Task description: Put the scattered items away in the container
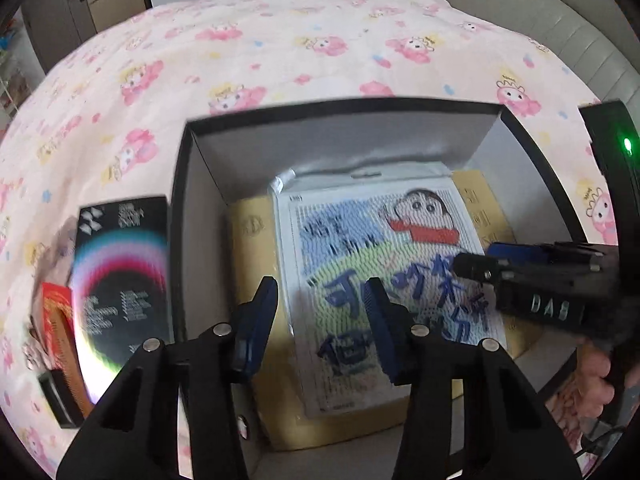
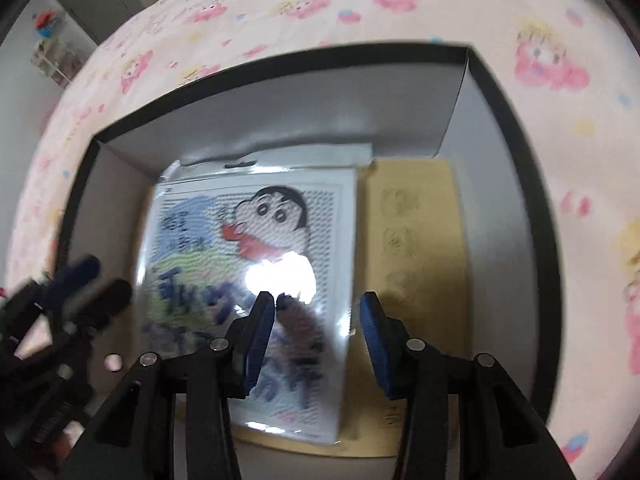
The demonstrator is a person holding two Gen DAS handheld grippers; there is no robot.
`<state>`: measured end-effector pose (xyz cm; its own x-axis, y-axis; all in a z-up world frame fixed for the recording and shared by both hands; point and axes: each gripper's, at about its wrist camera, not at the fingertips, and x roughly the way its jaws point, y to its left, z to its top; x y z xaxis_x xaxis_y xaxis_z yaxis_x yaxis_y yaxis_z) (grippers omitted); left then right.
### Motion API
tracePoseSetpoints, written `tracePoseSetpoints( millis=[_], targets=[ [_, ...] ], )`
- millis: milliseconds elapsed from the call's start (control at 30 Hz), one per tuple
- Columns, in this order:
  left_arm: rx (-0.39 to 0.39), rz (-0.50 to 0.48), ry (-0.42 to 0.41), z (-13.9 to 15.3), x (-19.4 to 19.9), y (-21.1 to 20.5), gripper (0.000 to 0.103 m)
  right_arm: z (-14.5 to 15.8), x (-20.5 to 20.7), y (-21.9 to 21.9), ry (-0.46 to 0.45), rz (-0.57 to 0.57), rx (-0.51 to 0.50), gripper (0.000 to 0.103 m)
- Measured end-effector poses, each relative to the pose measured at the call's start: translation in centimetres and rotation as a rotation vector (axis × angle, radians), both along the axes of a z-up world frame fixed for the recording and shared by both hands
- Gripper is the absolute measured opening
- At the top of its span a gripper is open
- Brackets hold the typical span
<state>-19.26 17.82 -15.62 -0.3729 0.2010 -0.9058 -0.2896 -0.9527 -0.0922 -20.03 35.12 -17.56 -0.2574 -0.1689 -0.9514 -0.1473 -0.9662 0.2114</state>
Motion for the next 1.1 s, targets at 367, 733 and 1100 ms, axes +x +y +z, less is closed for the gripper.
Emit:
tracePoseSetpoints(
  millis=[367,733,1100],
  targets=[
    [0.055,-0.065,-0.049,-0.6,0.3,0.0,0.046,1.8,1.7,-1.3,0.060,0.030,-0.113,0.050],
    [0.215,-0.255,-0.214,-0.5,-0.3,7.7,0.046,8.4,4.3,2.8,0.284,-0.157,0.156,0.050],
    [0.066,-0.075,-0.228,-1.7,-3.4,7.2,0.029,5.8,1.7,1.7,0.250,-0.097,0.073,0.051]
  ],
)
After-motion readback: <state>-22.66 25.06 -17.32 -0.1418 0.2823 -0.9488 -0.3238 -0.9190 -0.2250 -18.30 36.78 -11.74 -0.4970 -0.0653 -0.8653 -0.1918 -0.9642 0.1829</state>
